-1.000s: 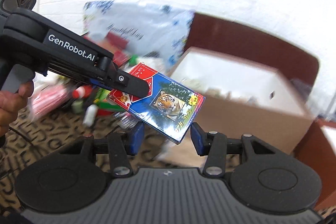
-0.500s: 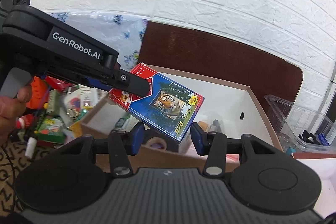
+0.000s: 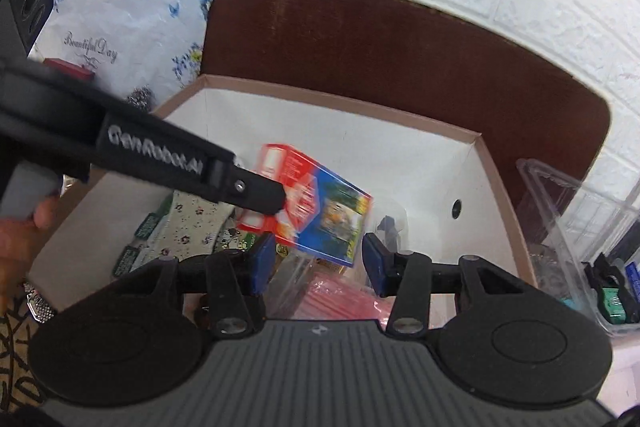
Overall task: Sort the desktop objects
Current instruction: 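Carry the card box into the tan box and release it, then move the right gripper back over the pile toward the pink zip bag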
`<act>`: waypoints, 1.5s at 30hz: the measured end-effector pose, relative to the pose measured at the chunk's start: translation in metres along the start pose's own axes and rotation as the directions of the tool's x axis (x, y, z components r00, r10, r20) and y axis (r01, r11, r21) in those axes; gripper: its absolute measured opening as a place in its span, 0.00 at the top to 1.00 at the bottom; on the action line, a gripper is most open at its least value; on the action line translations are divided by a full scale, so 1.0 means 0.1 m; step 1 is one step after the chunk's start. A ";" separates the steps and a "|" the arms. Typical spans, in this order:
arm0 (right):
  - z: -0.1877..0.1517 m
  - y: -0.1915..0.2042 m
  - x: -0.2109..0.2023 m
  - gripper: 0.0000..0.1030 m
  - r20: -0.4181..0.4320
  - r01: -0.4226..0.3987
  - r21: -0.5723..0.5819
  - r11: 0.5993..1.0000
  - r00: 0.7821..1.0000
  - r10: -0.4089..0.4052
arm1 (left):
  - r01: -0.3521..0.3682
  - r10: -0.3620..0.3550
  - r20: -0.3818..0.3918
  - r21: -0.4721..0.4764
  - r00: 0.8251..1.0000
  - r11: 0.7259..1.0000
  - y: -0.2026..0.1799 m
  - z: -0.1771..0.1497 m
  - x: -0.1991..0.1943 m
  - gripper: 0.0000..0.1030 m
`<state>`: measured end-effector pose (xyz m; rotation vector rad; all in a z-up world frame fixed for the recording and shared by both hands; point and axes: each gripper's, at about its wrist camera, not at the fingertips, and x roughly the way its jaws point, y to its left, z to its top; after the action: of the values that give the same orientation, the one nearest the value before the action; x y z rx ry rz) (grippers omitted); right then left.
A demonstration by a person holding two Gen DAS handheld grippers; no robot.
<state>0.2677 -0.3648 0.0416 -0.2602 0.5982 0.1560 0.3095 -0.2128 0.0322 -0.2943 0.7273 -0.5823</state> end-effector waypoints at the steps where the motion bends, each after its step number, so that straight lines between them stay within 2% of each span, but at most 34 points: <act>1: 0.01 0.01 0.05 0.55 -0.013 0.013 -0.016 1.000 1.000 -0.013 | -0.003 0.003 -0.010 -0.009 1.000 1.000 0.02 0.01 0.05 0.78; 2: 0.02 0.01 0.11 0.55 -0.030 0.025 -0.025 0.999 0.999 -0.026 | -0.005 0.005 -0.015 -0.022 1.000 1.000 0.04 0.02 0.07 0.75; 4: 0.01 -0.01 0.17 0.54 -0.049 0.035 -0.019 0.999 0.998 -0.036 | 0.002 -0.005 -0.031 -0.068 1.000 0.998 0.11 0.04 0.08 0.44; 5: -0.01 -0.03 0.17 0.54 -0.045 0.030 -0.011 0.999 0.999 -0.031 | 0.003 -0.006 -0.033 -0.091 0.999 0.996 0.15 0.05 0.07 0.20; 6: -0.02 -0.04 0.16 0.53 -0.038 0.022 -0.001 1.000 0.999 -0.022 | 0.002 -0.005 -0.021 -0.110 1.000 0.994 0.18 0.05 0.05 0.16; 8: -0.02 -0.06 0.13 0.45 -0.028 0.015 0.017 1.000 0.999 -0.014 | -0.008 0.008 0.004 -0.120 1.000 0.993 0.23 0.06 0.00 0.15; 9: -0.02 -0.06 0.12 0.37 -0.023 0.018 0.020 1.000 1.000 -0.017 | -0.017 0.017 0.001 -0.119 1.000 0.993 0.24 0.06 -0.01 0.15; 10: -0.02 -0.05 0.10 0.33 -0.019 0.022 0.020 1.000 1.000 -0.021 | -0.005 0.004 -0.004 -0.113 1.000 0.994 0.25 0.06 -0.01 0.15; 12: -0.02 -0.02 0.09 0.27 -0.020 0.028 0.013 1.000 0.999 -0.028 | 0.015 -0.016 -0.010 -0.103 1.000 0.995 0.23 0.04 -0.05 0.15; 15: -0.03 0.01 0.03 0.15 -0.012 0.042 0.018 0.999 0.999 -0.042 | 0.005 -0.004 0.001 -0.061 1.000 0.998 0.15 0.01 -0.17 0.14; 20: -0.06 0.09 -0.15 0.15 0.015 0.031 0.026 0.999 0.999 -0.032 | -0.033 0.030 0.055 0.048 0.998 0.998 -0.05 -0.11 -0.40 0.13; 28: -0.10 0.30 -0.63 0.14 0.079 0.014 0.006 1.000 0.997 -0.014 | -0.110 0.102 0.095 0.086 0.990 0.990 -0.16 -0.36 -0.77 0.13; 36: -0.19 0.63 -1.13 0.14 0.123 -0.010 0.000 1.000 0.992 0.010 | -0.093 0.086 0.092 0.076 0.992 0.993 -0.13 -0.71 -1.26 0.13; 42: -0.42 1.09 -1.52 0.14 0.154 -0.056 -0.039 0.998 0.986 0.062 | -0.138 0.126 0.120 0.102 0.985 0.985 -0.12 -1.14 -1.71 0.13; 45: -0.57 1.31 -1.64 0.14 0.172 -0.089 -0.041 0.995 0.981 0.095 | -0.139 0.131 0.122 0.063 0.984 0.988 -0.04 -1.38 -1.89 0.13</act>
<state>0.0745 -0.2676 0.0644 -0.2482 0.4345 0.2750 0.0980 -0.1116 0.0371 -0.2096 0.6060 -0.4570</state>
